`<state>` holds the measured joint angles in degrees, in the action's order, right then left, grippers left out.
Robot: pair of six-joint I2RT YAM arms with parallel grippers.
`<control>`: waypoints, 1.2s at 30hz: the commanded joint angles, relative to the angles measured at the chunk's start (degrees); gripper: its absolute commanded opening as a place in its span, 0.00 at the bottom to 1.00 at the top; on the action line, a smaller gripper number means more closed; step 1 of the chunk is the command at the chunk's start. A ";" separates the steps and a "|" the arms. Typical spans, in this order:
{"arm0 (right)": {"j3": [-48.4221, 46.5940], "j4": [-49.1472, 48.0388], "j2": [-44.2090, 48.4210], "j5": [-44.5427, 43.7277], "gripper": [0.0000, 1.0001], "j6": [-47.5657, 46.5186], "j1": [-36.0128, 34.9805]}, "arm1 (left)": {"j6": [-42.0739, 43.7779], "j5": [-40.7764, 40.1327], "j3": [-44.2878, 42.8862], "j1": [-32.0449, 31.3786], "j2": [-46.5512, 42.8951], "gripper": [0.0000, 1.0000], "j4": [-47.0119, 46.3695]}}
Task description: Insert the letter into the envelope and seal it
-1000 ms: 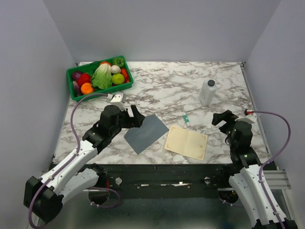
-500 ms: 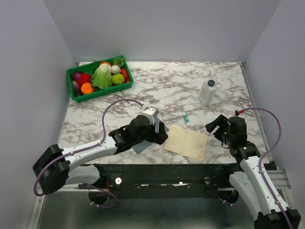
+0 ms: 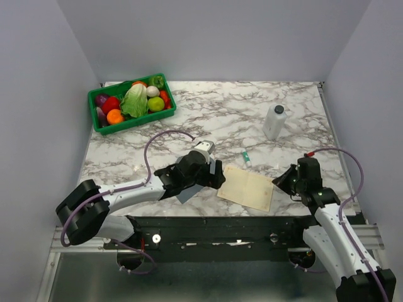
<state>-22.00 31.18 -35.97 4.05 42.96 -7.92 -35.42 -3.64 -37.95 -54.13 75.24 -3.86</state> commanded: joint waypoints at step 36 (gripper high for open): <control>-0.06 -1.91 -17.38 -0.98 0.01 2.66 -0.16 | -2.29 -8.40 -2.38 -0.28 12.20 0.00 -0.38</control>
<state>-21.63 30.79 -51.75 3.22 45.17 -7.92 -38.81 -6.74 -39.94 -54.13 86.59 -9.06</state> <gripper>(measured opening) 0.011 0.009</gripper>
